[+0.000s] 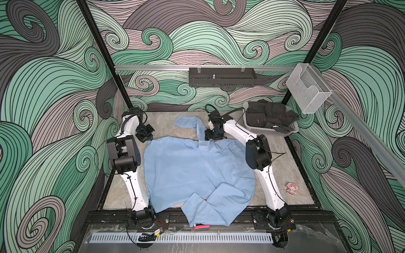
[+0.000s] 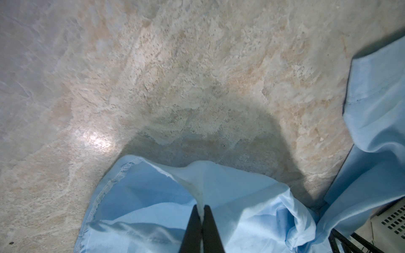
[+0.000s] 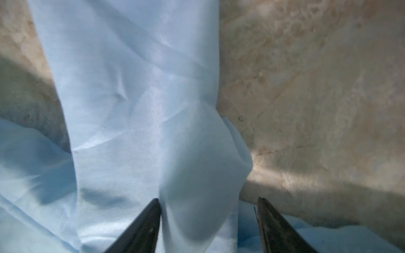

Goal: Fold and stack the long sleeve shirts

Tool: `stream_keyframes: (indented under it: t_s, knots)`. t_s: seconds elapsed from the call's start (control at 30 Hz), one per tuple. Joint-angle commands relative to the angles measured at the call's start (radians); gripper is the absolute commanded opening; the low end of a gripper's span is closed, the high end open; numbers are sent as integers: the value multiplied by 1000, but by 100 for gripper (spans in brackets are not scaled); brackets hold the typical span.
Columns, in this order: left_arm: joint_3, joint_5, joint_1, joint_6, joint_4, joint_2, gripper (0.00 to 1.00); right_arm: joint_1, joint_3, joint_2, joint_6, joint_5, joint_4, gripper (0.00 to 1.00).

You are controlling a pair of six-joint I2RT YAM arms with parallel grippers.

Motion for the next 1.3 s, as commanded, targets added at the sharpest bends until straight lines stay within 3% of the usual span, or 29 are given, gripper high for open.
stream_keyframes:
  t_s: [0.0,0.07,0.1,0.27,0.37,0.47,0.57,0.77,0.93,1.07,1.27]
  knots:
    - [36,-2,-2,-7,-19,7,0,8,101,-1,51,-71,7,22]
    - [37,0,-2,-7,-20,7,0,11,178,12,38,-52,11,3]
    - [36,0,-2,-7,-19,6,0,12,226,21,26,-34,7,0]
    - [34,6,-2,-10,-14,9,0,10,437,103,-45,72,4,0]
    - [30,10,-4,-14,-7,12,0,14,456,127,-111,153,64,1]
    - [29,12,-6,-14,-4,17,0,22,397,114,-179,233,161,49]
    - [30,12,-6,-16,-3,22,0,28,377,85,-237,298,172,67]
    - [38,9,-6,-16,-4,25,0,9,78,-161,-270,346,173,76]
    - [34,9,-6,-18,-5,25,0,-77,-264,-350,-158,231,174,73]
    - [34,2,-5,-15,-8,25,0,-133,-421,-386,-115,174,176,63]
    - [36,-20,-1,-9,-26,14,0,-193,-530,-398,-44,212,168,63]
